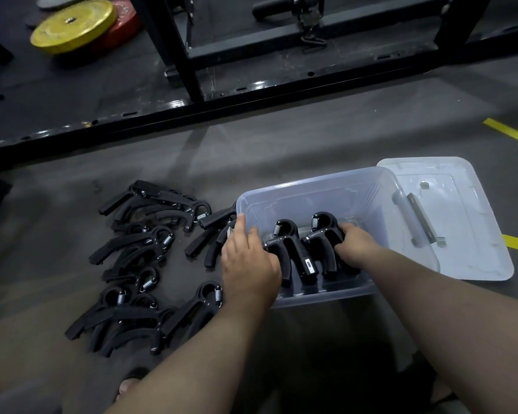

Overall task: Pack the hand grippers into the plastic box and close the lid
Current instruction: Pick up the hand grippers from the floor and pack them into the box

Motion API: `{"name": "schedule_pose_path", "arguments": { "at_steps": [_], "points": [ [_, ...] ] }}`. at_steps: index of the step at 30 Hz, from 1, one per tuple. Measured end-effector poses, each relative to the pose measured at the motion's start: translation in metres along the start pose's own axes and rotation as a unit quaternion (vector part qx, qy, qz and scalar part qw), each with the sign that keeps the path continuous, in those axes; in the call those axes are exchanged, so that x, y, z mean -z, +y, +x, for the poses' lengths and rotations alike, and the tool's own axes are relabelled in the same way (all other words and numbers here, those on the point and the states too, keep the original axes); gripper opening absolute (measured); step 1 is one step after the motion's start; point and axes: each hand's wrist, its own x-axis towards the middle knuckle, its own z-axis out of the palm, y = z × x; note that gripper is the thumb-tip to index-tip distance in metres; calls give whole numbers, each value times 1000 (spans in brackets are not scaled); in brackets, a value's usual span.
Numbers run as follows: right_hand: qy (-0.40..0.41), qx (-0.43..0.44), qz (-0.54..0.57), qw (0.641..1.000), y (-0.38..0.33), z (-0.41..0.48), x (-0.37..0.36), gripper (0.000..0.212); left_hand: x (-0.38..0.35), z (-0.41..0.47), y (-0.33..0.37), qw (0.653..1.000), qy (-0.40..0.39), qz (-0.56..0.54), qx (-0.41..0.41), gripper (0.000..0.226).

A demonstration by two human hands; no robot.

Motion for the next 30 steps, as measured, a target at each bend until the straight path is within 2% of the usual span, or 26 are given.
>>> {"name": "schedule_pose_path", "arguments": {
  "at_steps": [3, 10, 14, 26, 30],
  "points": [
    [7, -9, -21, 1000, -1, -1, -1, 36, 0, 0, 0, 1000, -3, 0, 0, 58],
    [-12, -39, -104, 994, -8, 0, 2, 34, 0, 1, 0, 1000, -5, -3, 2, 59],
    [-22, -30, -139, 990, -6, -2, 1, 42, 0, 1, 0, 1000, -8, -3, 2, 58],
    [7, -24, -166, 986, -3, -2, -2, 43, -1, 0, 0, 1000, 11, 2, -3, 56],
    [12, -17, -140, 990, -3, -2, -2, 34, 0, 1, 0, 1000, 9, -5, -3, 56]
  ]
}}
